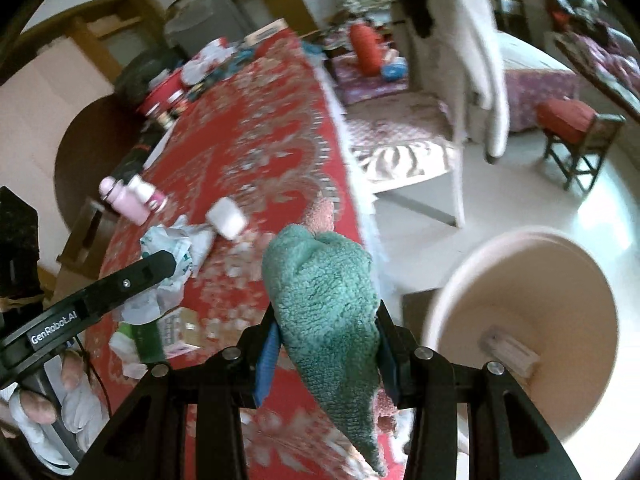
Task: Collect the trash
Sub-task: 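Carry the towel and tissue to the white bucket and open both tools, then move both tools back from the bucket to the table, then grasp the crumpled white tissue with the left tool while the right tool grasps the white foam block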
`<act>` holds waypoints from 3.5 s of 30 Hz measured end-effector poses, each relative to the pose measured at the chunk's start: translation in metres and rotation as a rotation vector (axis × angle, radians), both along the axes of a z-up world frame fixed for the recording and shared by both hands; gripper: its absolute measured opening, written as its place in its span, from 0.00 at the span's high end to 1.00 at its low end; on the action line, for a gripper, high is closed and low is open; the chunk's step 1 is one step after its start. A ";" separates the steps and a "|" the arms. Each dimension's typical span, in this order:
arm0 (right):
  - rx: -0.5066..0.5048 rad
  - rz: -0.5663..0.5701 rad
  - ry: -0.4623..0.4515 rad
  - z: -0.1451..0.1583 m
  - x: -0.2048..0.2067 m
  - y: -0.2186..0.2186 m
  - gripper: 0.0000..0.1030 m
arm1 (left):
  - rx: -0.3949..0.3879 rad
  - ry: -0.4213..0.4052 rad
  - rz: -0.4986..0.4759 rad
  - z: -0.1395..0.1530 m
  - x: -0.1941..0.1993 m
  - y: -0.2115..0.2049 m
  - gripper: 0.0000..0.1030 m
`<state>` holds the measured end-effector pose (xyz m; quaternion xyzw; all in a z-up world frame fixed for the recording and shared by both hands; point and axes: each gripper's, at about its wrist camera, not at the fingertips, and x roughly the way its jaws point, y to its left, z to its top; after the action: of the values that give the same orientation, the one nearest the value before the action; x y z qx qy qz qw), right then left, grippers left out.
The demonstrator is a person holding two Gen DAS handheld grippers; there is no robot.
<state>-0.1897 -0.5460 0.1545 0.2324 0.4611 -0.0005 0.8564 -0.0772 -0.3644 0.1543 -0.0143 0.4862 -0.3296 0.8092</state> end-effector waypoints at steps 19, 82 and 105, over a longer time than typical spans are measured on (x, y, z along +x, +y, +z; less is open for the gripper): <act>0.037 -0.271 0.120 -0.043 -0.086 -0.118 0.59 | 0.010 0.123 -0.228 -0.049 -0.050 -0.144 0.90; -0.051 0.274 0.053 -0.019 0.104 0.140 0.45 | 0.140 -0.020 0.437 -0.013 0.043 0.195 0.52; -0.199 0.273 0.124 -0.045 0.210 0.175 0.37 | 0.199 0.123 0.380 -0.074 0.173 0.252 0.46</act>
<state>0.0201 -0.3710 0.1092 0.0812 0.5380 0.0557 0.8372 0.0954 -0.1121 0.0808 -0.0456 0.5532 -0.1203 0.8230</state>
